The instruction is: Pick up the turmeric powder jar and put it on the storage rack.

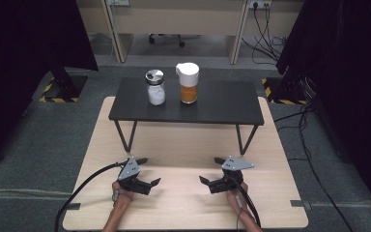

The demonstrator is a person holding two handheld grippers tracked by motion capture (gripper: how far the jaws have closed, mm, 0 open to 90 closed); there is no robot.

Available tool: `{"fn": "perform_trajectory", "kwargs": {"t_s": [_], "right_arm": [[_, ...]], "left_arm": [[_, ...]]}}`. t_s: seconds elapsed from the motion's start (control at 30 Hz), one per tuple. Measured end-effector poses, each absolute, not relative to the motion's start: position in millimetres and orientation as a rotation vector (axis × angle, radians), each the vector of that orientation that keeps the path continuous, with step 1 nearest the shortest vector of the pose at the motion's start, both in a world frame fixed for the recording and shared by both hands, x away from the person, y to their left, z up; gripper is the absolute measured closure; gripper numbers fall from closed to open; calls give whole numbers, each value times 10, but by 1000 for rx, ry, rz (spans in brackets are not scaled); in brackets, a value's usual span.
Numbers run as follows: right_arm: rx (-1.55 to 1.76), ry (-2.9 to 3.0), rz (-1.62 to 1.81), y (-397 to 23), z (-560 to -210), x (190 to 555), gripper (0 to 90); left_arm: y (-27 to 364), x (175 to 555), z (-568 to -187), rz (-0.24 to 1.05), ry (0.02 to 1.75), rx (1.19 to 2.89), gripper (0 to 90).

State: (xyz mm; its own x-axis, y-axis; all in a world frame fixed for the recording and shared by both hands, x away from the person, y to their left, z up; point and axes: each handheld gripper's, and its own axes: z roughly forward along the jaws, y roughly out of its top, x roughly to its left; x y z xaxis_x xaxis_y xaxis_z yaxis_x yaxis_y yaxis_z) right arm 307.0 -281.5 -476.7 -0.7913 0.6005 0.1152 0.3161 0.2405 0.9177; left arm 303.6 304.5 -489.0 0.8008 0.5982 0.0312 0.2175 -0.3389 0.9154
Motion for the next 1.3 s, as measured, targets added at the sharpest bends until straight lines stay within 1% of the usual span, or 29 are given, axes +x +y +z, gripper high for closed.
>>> {"fn": "perform_trajectory", "kwargs": {"t_s": [0.3,0.6,1.3], "right_arm": [[837,2205,1641,-2851,-4984,3027,7],[848,2213,1630,-2843,-4981,3046,8],[820,2193,1592,-2791,-4977,2968,7]], "left_arm": [[3045,3035,-4890,443,615,1915,40],[3044,3036,-4889,443,616,1916,40],[3046,3040,-4888,440,617,1916,40]]}}
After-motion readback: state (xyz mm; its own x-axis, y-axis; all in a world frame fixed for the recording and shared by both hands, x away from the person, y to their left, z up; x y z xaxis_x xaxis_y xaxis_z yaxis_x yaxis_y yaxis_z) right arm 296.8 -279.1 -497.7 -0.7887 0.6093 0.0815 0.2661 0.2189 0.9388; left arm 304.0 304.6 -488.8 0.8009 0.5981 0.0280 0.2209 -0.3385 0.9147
